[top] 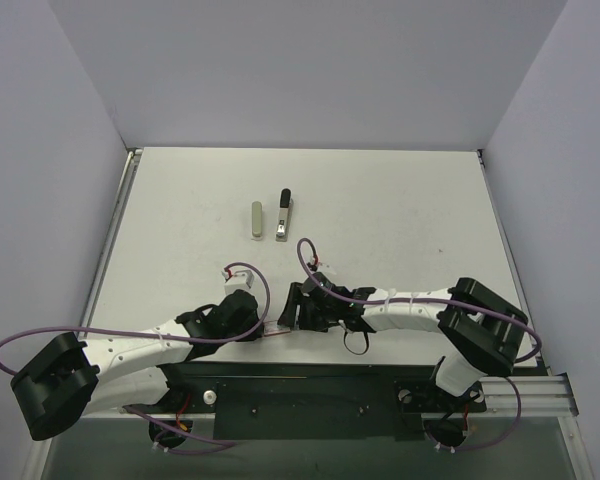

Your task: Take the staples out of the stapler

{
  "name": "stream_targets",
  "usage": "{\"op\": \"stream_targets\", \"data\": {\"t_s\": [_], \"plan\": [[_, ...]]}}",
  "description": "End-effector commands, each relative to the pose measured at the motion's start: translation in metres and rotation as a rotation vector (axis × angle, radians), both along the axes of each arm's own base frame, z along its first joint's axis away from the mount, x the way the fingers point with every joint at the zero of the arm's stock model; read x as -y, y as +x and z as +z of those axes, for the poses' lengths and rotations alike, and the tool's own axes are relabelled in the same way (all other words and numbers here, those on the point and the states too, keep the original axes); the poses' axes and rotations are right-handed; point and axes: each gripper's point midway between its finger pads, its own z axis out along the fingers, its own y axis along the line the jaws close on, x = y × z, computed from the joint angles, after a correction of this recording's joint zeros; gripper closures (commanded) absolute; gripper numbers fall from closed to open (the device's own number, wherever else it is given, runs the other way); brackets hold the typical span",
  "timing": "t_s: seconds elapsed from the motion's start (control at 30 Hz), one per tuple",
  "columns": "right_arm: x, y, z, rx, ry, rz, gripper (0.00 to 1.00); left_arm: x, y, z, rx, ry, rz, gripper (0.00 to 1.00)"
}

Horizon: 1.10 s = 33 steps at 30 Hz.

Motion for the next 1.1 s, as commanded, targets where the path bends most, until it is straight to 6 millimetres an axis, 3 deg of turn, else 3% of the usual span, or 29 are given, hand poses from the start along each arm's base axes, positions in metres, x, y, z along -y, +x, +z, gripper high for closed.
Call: {"op": "stream_targets", "data": {"t_s": [0.0, 0.6, 0.73, 0.93, 1.07], "plan": [[-0.006, 0.003, -0.003, 0.002, 0.015, 0.008, 0.42, -0.004, -0.005, -0.004, -0.014, 0.026, -0.004, 1.00], [-0.038, -0.008, -0.001, -0.014, 0.092, 0.102, 0.43, 0.000, -0.005, -0.001, -0.006, 0.019, -0.006, 1.00], [-0.027, -0.001, 0.004, 0.014, 0.068, 0.075, 0.43, 0.000, -0.003, 0.003, 0.008, 0.012, -0.004, 1.00], [0.010, 0.014, 0.010, 0.075, -0.044, 0.007, 0.42, -0.004, 0.003, 0.018, 0.047, 0.028, 0.010, 1.00], [0.035, 0.026, 0.024, 0.148, -0.119, -0.039, 0.37, -0.010, 0.010, 0.034, 0.085, 0.037, 0.027, 1.00]]}}
